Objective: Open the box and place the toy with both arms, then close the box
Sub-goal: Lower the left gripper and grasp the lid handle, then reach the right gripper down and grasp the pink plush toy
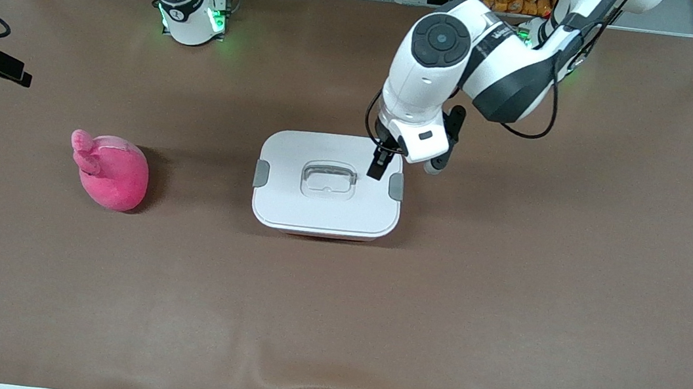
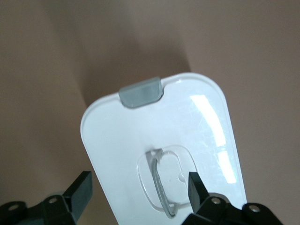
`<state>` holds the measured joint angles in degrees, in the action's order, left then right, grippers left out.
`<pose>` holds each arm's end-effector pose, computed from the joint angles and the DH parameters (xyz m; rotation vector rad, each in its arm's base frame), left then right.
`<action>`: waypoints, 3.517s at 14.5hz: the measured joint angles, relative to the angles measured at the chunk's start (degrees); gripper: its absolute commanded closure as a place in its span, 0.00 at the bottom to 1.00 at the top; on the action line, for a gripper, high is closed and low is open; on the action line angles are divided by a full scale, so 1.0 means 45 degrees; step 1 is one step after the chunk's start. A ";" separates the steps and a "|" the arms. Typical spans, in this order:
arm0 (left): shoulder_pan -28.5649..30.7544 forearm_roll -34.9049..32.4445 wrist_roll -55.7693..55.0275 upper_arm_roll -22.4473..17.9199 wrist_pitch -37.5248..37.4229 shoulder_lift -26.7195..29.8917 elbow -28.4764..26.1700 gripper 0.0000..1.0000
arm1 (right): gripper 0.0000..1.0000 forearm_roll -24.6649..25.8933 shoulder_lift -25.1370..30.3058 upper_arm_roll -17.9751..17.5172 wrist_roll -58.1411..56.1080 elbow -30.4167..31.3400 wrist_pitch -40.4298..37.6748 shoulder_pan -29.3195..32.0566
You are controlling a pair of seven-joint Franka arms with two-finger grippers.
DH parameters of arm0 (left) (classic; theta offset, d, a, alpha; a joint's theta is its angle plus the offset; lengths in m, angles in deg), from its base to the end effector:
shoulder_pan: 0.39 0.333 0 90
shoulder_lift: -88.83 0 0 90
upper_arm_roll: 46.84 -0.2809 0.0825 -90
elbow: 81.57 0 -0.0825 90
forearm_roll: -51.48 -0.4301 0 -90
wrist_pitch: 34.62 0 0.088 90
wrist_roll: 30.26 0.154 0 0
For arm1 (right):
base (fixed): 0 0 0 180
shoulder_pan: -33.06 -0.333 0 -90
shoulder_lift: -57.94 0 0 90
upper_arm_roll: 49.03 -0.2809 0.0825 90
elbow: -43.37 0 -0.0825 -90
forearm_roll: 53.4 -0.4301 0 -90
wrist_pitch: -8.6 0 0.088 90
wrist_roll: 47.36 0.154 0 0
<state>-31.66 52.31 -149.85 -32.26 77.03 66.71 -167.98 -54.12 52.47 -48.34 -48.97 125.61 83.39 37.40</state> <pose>0.5061 -0.5011 0.3628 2.4226 1.8667 -0.1511 0.5847 -0.0490 0.5346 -3.0964 0.0896 0.3491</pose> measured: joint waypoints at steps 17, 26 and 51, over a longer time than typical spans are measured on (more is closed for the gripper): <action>-0.2234 -0.3050 -0.6623 -0.0087 0.2150 -0.2236 0.0709 0.47 | 0.00 0.0287 -0.1887 -0.0146 -0.2236 0.0537 0.1854 -0.0716; -0.2465 -0.4192 -0.7908 -0.0100 0.2461 -0.2725 0.0725 0.53 | 0.00 0.0843 -0.1824 -0.0009 -0.6854 0.2169 0.4797 -0.0440; -0.2566 -0.5078 -0.7889 -0.0138 0.2952 -0.3022 0.0877 1.00 | 0.42 0.3534 -0.1274 -0.0163 -0.8921 0.7245 0.9285 -0.0872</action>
<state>-43.21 29.46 -185.35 -32.88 90.31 53.11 -164.03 -38.22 46.73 -49.07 -89.11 158.21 125.17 33.48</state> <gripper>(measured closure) 0.930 0.357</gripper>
